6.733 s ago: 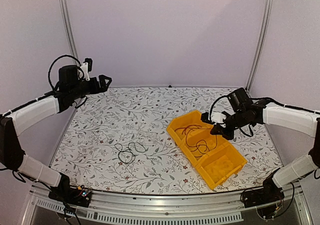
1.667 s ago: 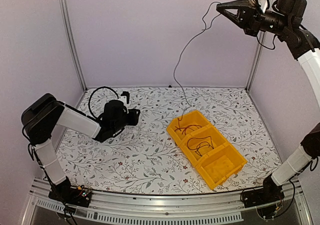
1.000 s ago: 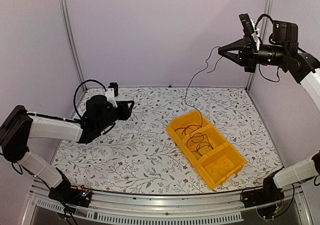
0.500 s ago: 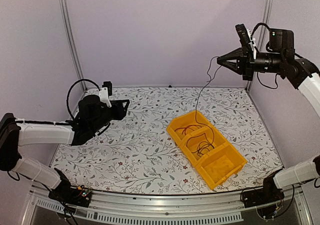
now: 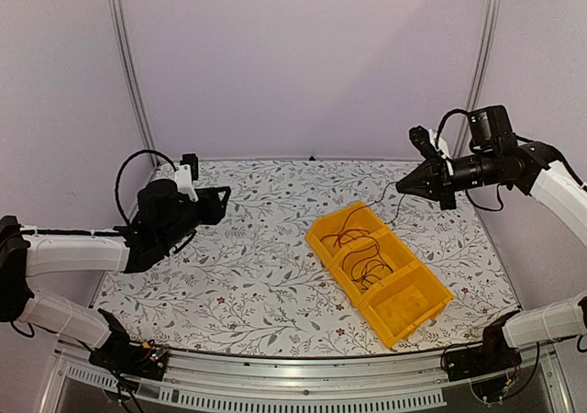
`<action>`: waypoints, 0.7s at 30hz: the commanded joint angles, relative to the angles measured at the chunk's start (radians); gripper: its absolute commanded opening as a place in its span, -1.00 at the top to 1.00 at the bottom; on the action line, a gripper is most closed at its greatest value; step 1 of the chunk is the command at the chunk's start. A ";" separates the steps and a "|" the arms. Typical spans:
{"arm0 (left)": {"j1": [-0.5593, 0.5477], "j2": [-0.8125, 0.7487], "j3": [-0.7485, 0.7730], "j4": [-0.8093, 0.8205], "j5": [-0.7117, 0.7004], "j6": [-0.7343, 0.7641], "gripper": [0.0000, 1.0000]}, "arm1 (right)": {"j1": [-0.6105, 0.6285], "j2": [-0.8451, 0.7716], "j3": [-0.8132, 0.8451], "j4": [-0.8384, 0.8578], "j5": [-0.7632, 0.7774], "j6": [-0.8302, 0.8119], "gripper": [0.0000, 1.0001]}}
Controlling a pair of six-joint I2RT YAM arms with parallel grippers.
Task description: Untangle the cables
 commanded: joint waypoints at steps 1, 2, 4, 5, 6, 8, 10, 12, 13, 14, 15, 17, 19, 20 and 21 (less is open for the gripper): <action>-0.004 -0.020 -0.023 -0.012 -0.026 0.000 0.10 | -0.003 -0.029 0.013 -0.145 -0.049 -0.153 1.00; -0.003 -0.022 -0.025 -0.012 -0.028 0.000 0.10 | -0.002 -0.031 0.021 -0.164 -0.051 -0.168 1.00; -0.004 -0.024 -0.025 -0.017 -0.034 0.001 0.10 | -0.002 -0.045 0.030 -0.180 -0.039 -0.185 1.00; -0.003 -0.026 -0.026 -0.020 -0.042 0.001 0.09 | -0.002 -0.058 0.031 -0.177 -0.020 -0.185 1.00; -0.003 -0.028 -0.029 -0.020 -0.052 0.003 0.09 | -0.002 -0.067 0.033 -0.172 -0.001 -0.181 1.00; -0.001 -0.031 -0.029 -0.021 -0.067 0.012 0.08 | -0.001 -0.093 0.045 -0.161 0.034 -0.157 1.00; 0.002 -0.031 -0.027 -0.027 -0.072 0.020 0.08 | -0.002 -0.111 0.060 -0.165 0.047 -0.144 1.00; 0.003 -0.030 -0.023 -0.029 -0.070 0.026 0.07 | -0.002 -0.125 0.072 -0.177 0.054 -0.141 1.00; 0.002 -0.030 -0.020 -0.032 -0.072 0.029 0.07 | -0.002 -0.131 0.074 -0.184 0.061 -0.141 1.00; 0.003 -0.030 -0.017 -0.037 -0.079 0.035 0.07 | -0.002 -0.136 0.073 -0.190 0.070 -0.141 1.00; 0.003 -0.031 -0.012 -0.041 -0.086 0.044 0.06 | -0.001 -0.144 0.070 -0.197 0.080 -0.141 1.00; 0.007 -0.034 -0.006 -0.055 -0.101 0.062 0.06 | -0.003 -0.153 0.063 -0.210 0.101 -0.149 1.00; 0.012 -0.037 -0.003 -0.061 -0.106 0.070 0.06 | -0.003 -0.166 0.054 -0.225 0.125 -0.158 1.00; 0.014 -0.038 -0.002 -0.061 -0.106 0.071 0.06 | -0.003 -0.171 0.045 -0.229 0.137 -0.163 1.00; 0.015 -0.039 -0.003 -0.061 -0.105 0.072 0.05 | -0.002 -0.176 0.035 -0.235 0.148 -0.170 1.00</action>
